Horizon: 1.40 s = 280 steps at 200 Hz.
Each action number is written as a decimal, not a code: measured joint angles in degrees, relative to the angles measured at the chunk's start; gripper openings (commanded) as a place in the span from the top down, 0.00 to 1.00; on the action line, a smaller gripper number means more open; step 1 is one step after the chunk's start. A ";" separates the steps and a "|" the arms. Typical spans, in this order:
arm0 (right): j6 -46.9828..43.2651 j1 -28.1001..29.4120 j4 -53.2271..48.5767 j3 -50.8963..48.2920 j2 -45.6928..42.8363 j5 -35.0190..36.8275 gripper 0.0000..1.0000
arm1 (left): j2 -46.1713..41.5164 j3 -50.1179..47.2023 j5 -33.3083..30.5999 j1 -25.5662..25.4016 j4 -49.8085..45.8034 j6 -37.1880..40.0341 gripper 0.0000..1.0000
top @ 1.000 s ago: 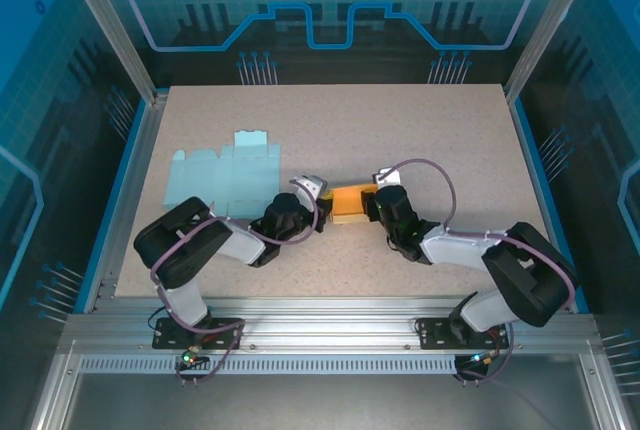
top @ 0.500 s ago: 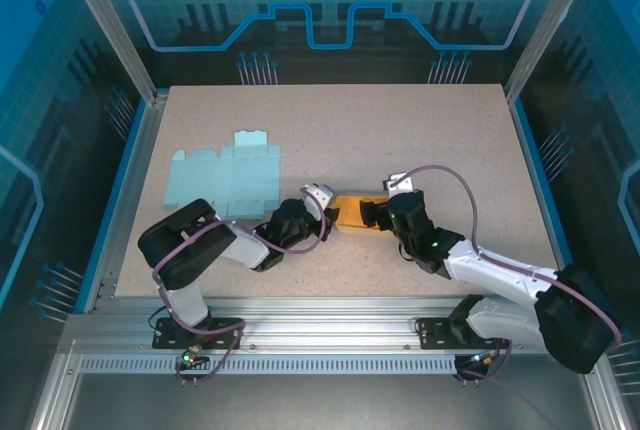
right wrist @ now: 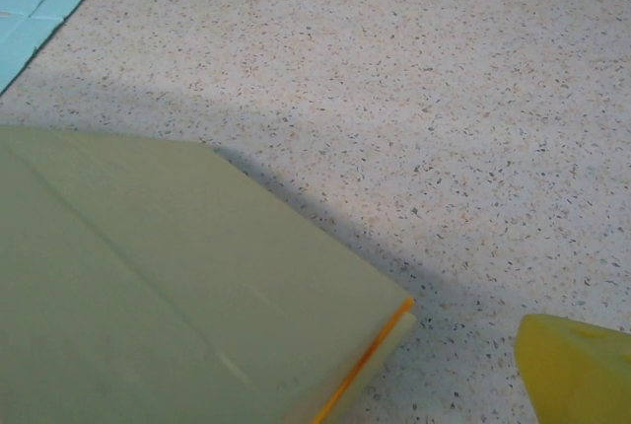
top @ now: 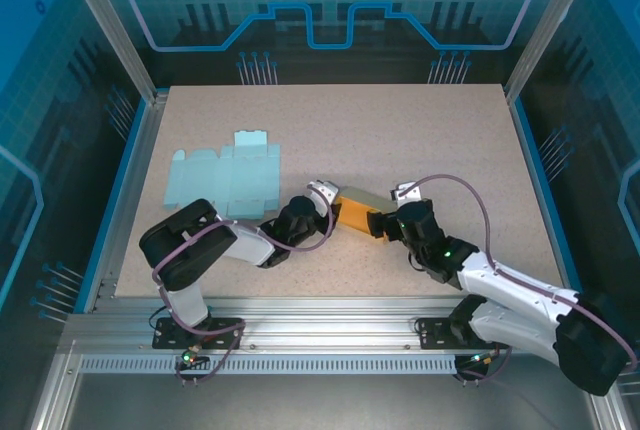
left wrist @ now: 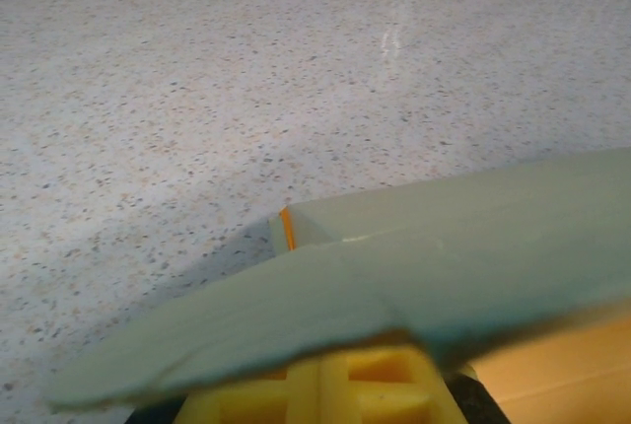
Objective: Fold the paper box
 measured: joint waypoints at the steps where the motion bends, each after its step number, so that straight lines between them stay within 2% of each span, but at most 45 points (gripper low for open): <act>1: 0.00 0.00 -0.11 0.00 -0.15 -0.04 0.00 | 0.02 0.02 -0.11 0.00 -0.02 0.00 1.00; 74: 1.27 1.22 -8.09 0.92 -5.09 -5.64 0.00 | 3.06 2.34 -5.57 -0.70 0.09 -0.04 1.00; 103: 1.90 3.56 -12.66 5.60 -6.58 -7.78 0.00 | 3.26 2.45 -6.16 -0.87 0.33 -0.07 1.00; 142: 3.19 3.98 -15.69 12.22 -7.39 -8.55 0.00 | 3.72 2.43 -6.82 -1.31 1.16 -0.17 1.00; 151: 4.00 3.98 -16.98 13.75 -6.73 -8.15 0.00 | 3.80 2.43 -6.84 -1.36 1.29 -0.17 0.95; 167: 6.25 3.34 -21.27 18.18 -3.32 -6.86 0.00 | 3.85 2.34 -7.13 -1.53 1.40 -0.24 0.79; 187: 8.87 1.31 -25.38 23.67 3.02 -5.35 0.00 | 3.85 1.62 -7.32 -1.84 1.31 -0.70 0.64; 231: 11.78 -2.91 -29.35 26.43 13.84 -4.50 0.00 | 3.85 -0.11 -7.19 -2.10 1.31 -1.97 0.51; 255: 12.68 -5.53 -29.42 25.99 15.72 -5.55 0.00 | 3.82 -1.27 -7.28 -2.49 1.36 -3.10 0.41; 280: 13.53 -7.65 -28.35 23.23 16.00 -7.28 0.00 | 1.57 -3.72 -7.21 -3.26 0.52 -4.02 0.26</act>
